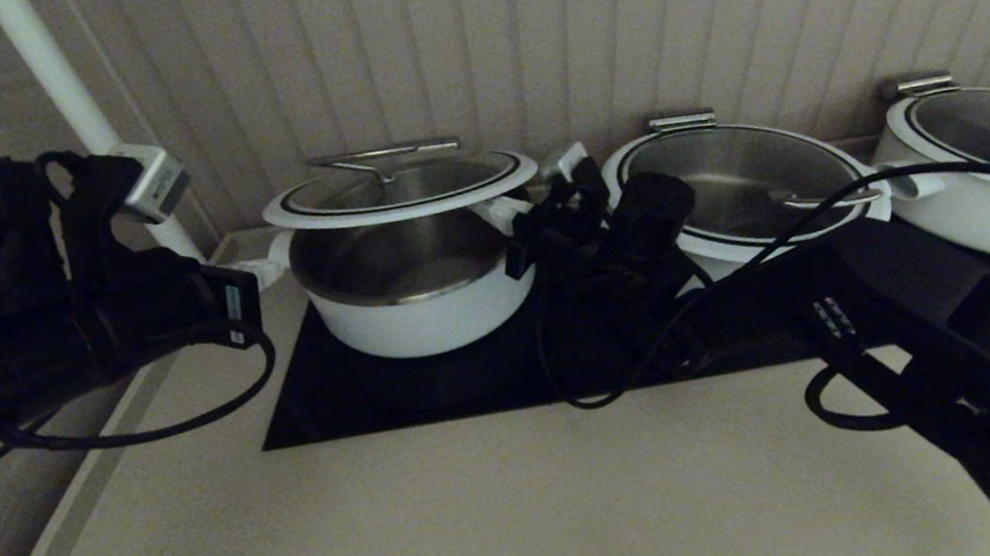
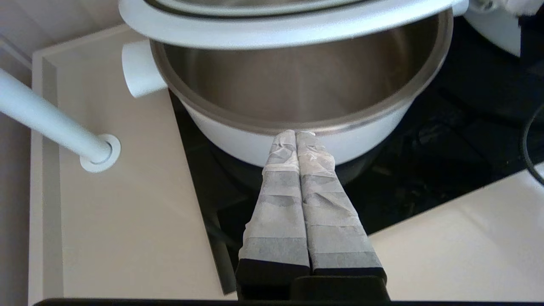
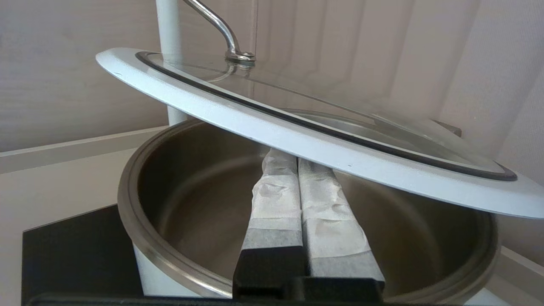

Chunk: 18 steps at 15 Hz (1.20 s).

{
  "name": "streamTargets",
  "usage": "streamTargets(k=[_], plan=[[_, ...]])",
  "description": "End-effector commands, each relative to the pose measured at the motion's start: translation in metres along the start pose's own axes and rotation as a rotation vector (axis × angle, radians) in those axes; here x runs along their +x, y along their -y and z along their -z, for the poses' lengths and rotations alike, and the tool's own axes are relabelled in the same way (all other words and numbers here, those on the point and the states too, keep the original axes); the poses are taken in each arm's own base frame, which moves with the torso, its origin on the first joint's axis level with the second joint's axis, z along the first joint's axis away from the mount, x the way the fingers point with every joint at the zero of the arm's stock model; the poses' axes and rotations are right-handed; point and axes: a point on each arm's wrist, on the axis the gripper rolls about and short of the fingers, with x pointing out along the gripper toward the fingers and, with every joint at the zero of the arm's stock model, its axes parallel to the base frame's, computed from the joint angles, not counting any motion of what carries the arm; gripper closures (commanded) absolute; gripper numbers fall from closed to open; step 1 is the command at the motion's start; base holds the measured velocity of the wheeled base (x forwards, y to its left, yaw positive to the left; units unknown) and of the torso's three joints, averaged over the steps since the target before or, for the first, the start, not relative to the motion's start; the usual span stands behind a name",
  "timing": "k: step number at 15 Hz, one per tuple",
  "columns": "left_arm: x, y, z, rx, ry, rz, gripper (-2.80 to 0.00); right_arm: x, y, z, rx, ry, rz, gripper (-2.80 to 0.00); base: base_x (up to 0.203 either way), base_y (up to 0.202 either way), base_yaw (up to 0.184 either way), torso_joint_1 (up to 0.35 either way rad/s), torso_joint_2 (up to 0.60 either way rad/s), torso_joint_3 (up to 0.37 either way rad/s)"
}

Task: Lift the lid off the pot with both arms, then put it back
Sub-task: Open the pot lid completely

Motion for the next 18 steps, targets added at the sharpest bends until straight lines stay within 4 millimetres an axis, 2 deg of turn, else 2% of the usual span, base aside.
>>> streamTargets(k=[1,13,18], plan=[[0.000,0.000,0.003,0.000,-0.007,0.001,0.00,0.000,0.000,0.000,-0.003,0.006,-0.002,0.00,0.000,0.000,0.000,0.000,0.00,0.000],[0.009,0.001,0.016,0.004,-0.051,0.006,0.00,0.002,0.002,-0.003,-0.007,0.013,0.000,0.00,0.000,0.000,0.000,0.000,0.00,0.000],[0.026,0.001,0.020,0.008,-0.022,0.003,0.00,0.002,0.002,-0.004,-0.008,0.016,0.000,0.00,0.000,0.000,0.000,0.000,0.00,0.000]])
